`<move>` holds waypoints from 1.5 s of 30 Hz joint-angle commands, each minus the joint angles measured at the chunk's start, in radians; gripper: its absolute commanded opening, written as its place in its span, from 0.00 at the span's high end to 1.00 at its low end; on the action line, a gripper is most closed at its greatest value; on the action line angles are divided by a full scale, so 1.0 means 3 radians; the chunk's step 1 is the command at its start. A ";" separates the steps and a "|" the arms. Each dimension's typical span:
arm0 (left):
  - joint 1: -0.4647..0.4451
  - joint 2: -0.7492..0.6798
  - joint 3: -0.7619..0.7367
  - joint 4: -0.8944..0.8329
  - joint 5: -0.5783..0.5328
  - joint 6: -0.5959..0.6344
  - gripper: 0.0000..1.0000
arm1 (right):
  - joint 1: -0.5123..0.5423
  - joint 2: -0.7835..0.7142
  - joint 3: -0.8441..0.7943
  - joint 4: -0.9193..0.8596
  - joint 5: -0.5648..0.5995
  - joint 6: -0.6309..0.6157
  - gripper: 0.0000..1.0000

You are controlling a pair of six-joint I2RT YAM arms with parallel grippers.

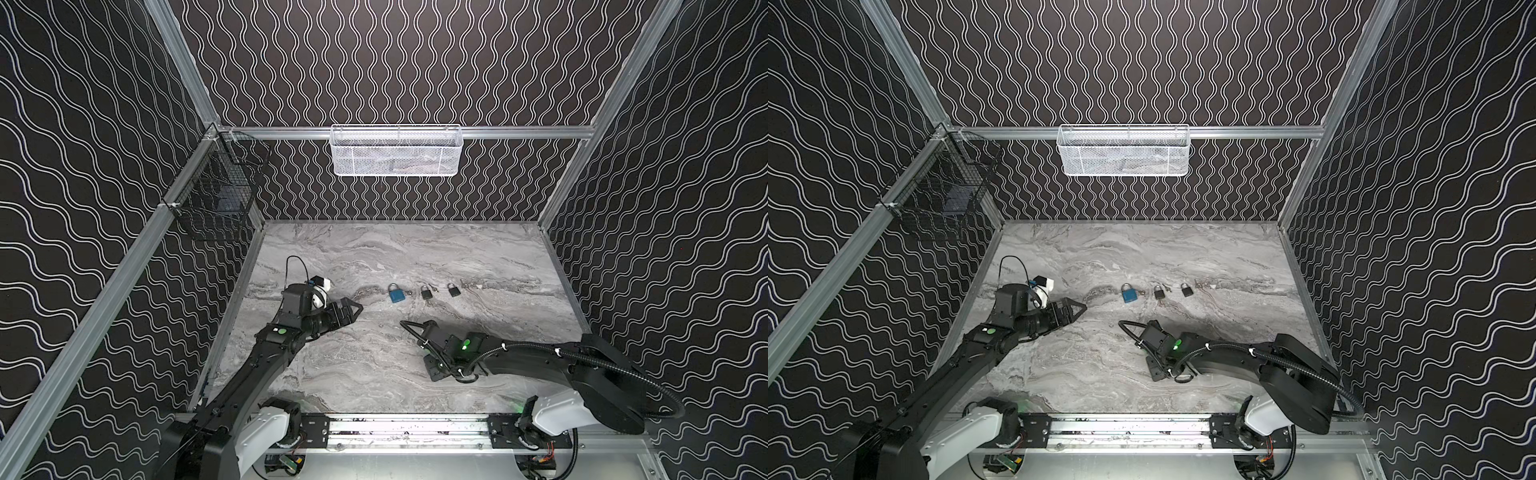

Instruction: Lock with the key

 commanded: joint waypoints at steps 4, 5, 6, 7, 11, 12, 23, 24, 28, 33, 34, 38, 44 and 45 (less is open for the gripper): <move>-0.0002 0.0150 -0.0068 0.0257 0.0621 0.0062 0.02 | 0.0010 -0.0177 0.0130 0.0288 -0.0189 -0.0475 0.77; -0.0008 0.0187 -0.0094 0.0346 0.0713 0.0023 0.02 | 0.0010 -0.0204 0.0158 0.0326 -0.0238 -0.0532 0.78; -0.0014 0.0215 -0.0136 0.0473 0.0819 -0.0031 0.01 | 0.0010 -0.0225 0.0190 0.0370 -0.0271 -0.0582 0.78; -0.0024 0.0235 -0.0162 0.0569 0.0887 -0.0079 0.01 | 0.0013 -0.0239 0.0222 0.0402 -0.0309 -0.0629 0.78; -0.0121 0.0339 -0.0217 0.0752 0.0897 -0.0193 0.01 | 0.0016 -0.0230 0.0391 0.0515 -0.0480 -0.0820 0.79; -0.0157 0.0395 -0.0213 0.0797 0.0911 -0.0196 0.01 | 0.0017 -0.0209 0.0446 0.0533 -0.0503 -0.0862 0.79; -0.0547 0.0927 -0.0131 0.1240 0.0804 -0.0478 0.08 | 0.0037 0.0198 0.0940 0.0498 -0.0674 -0.1102 0.80; -0.0559 0.0946 -0.0120 0.1260 0.0789 -0.0501 0.09 | 0.0042 0.0219 0.0939 0.0509 -0.0684 -0.1103 0.80; -0.0597 0.1013 -0.0063 0.1275 0.0771 -0.0519 0.14 | 0.0040 0.0228 0.0927 0.0560 -0.0720 -0.1093 0.80; -0.0642 0.1144 0.0023 0.1235 0.0744 -0.0487 0.18 | 0.0051 0.0174 0.0891 0.0594 -0.0740 -0.1080 0.80; -0.0655 0.1177 0.0029 0.1255 0.0737 -0.0509 0.19 | 0.0054 0.0163 0.0888 0.0596 -0.0741 -0.1082 0.80; -0.0731 0.1254 0.0044 0.1372 0.0703 -0.0601 0.28 | 0.0058 0.0155 0.0900 0.0586 -0.0711 -0.1077 0.80; -0.0820 0.1280 0.0114 0.1334 0.0659 -0.0638 0.43 | 0.0058 0.0177 0.0925 0.0574 -0.0700 -0.1102 0.80; -0.0827 0.1276 0.0120 0.1335 0.0655 -0.0634 0.46 | 0.0056 0.0180 0.0929 0.0581 -0.0704 -0.1102 0.80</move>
